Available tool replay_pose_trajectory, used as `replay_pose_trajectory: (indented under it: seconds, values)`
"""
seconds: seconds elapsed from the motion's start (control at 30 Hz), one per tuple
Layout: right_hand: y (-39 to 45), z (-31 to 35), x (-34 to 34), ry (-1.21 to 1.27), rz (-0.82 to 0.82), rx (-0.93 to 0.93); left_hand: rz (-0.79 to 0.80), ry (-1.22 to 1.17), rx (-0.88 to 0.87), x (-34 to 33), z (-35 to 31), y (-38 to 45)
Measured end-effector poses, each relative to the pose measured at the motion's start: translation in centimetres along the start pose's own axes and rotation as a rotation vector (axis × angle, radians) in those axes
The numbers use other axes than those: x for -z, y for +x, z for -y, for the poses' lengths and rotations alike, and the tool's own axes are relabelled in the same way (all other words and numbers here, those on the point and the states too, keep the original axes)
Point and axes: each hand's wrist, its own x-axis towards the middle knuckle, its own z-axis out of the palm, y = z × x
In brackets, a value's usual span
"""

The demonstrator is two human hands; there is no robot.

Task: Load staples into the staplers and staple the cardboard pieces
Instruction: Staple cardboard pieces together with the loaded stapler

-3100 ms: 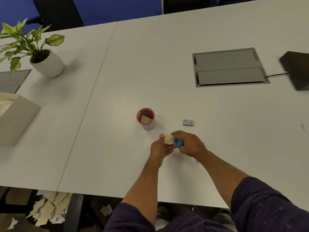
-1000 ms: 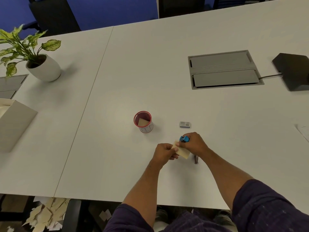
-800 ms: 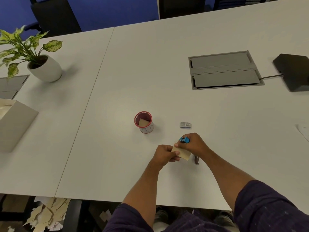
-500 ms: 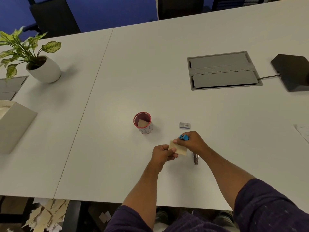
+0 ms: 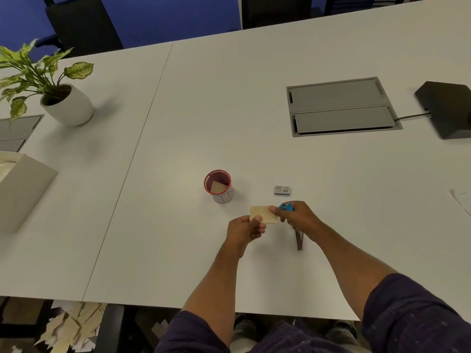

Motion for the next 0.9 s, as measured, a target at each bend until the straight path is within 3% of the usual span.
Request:
replay_pose_trajectory:
  seconds: [0.1, 0.3, 0.4, 0.9]
  values:
    - [-0.1, 0.1, 0.2, 0.134, 0.028, -0.155, -0.071, -0.119, 0.012, -0.1, 0.0, 0.1]
    - [-1.0, -0.1, 0.1, 0.173, 0.061, -0.176, -0.087, -0.263, 0.032, -0.1, -0.2, -0.1]
    - [-1.1, -0.1, -0.2, 0.077, 0.054, -0.128, -0.090, -0.286, 0.036, -0.4, -0.2, -0.1]
    - [-1.1, -0.6, -0.7, 0.178, 0.105, 0.033, -0.130, -0.319, 0.061, -0.8, -0.4, 0.0]
